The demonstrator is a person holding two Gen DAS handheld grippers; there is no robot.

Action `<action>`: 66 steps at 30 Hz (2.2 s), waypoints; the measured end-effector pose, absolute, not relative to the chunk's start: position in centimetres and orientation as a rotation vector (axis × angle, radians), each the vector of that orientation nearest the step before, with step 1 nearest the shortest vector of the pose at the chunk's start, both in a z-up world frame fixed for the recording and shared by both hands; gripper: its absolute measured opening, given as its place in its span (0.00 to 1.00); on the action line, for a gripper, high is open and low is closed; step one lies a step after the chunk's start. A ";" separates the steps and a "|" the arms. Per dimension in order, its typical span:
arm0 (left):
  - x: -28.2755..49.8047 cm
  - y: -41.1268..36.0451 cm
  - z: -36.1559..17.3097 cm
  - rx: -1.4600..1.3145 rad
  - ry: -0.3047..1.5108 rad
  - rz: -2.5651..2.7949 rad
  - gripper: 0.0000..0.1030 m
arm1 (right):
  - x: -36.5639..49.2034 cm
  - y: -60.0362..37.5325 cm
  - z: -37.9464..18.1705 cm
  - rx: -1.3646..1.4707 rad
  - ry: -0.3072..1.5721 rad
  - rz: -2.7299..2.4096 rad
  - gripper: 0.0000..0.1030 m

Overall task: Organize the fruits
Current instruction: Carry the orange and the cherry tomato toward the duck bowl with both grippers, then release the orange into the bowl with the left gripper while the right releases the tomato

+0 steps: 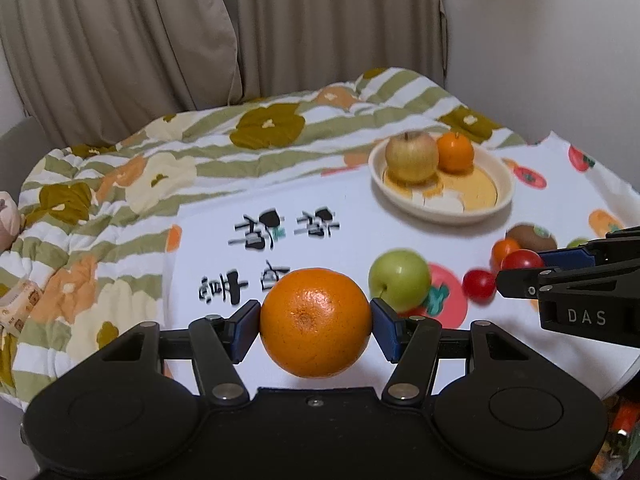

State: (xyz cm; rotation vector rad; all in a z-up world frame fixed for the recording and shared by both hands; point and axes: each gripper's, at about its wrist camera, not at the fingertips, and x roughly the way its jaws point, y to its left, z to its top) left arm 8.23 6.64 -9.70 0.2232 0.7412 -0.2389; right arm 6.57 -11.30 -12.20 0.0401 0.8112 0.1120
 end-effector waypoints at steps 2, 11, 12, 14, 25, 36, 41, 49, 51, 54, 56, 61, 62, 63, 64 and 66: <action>8.4 6.3 -8.9 0.221 0.732 -0.236 0.62 | 6.7 -11.9 -11.2 0.044 0.801 0.115 0.45; 9.5 3.4 -5.7 0.192 0.693 -0.213 0.62 | 8.9 -15.9 -7.9 0.047 0.768 0.140 0.45; 9.7 3.0 -5.5 0.191 0.690 -0.208 0.62 | 9.2 -16.4 -7.6 0.047 0.766 0.143 0.45; 10.1 2.0 -4.9 0.181 0.686 -0.206 0.62 | 10.0 -17.7 -7.1 0.046 0.763 0.150 0.45; 14.0 -4.5 -4.5 0.148 0.698 -0.180 0.62 | 15.4 -24.1 -6.0 0.018 0.762 0.189 0.45; 19.3 -9.8 -8.2 0.145 0.777 -0.162 0.62 | 22.1 -28.2 -9.2 -0.023 0.817 0.247 0.45; 21.4 -11.6 -10.4 0.153 0.822 -0.161 0.62 | 24.3 -29.2 -11.1 -0.024 0.850 0.271 0.45; 23.8 -14.1 -13.5 0.189 0.903 -0.169 0.62 | 26.4 -30.0 -13.3 -0.034 0.879 0.301 0.45; 24.0 -14.5 -13.9 0.200 0.914 -0.168 0.62 | 26.7 -30.0 -13.5 -0.033 0.883 0.307 0.45; 24.1 -14.7 -14.3 0.207 0.937 -0.170 0.62 | 27.0 -30.2 -13.8 -0.027 0.892 0.313 0.45; 24.0 -14.6 -14.3 0.202 0.933 -0.173 0.67 | 27.0 -30.2 -13.9 -0.025 0.893 0.318 0.45; 23.3 -14.1 -12.8 0.200 0.878 -0.174 0.87 | 27.3 -30.1 -13.8 -0.026 0.896 0.332 0.45; 23.2 -13.9 -12.7 0.196 0.878 -0.172 0.88 | 27.3 -30.1 -13.7 -0.025 0.896 0.334 0.45; 23.0 -13.7 -12.6 0.195 0.878 -0.169 0.88 | 27.4 -30.0 -13.7 -0.024 0.896 0.338 0.45; 22.8 -13.6 -12.5 0.196 0.878 -0.166 0.88 | 27.5 -30.0 -13.8 -0.023 0.896 0.343 0.45; 22.3 -13.3 -12.4 0.198 0.879 -0.157 0.88 | 27.6 -29.8 -13.8 -0.021 0.898 0.355 0.45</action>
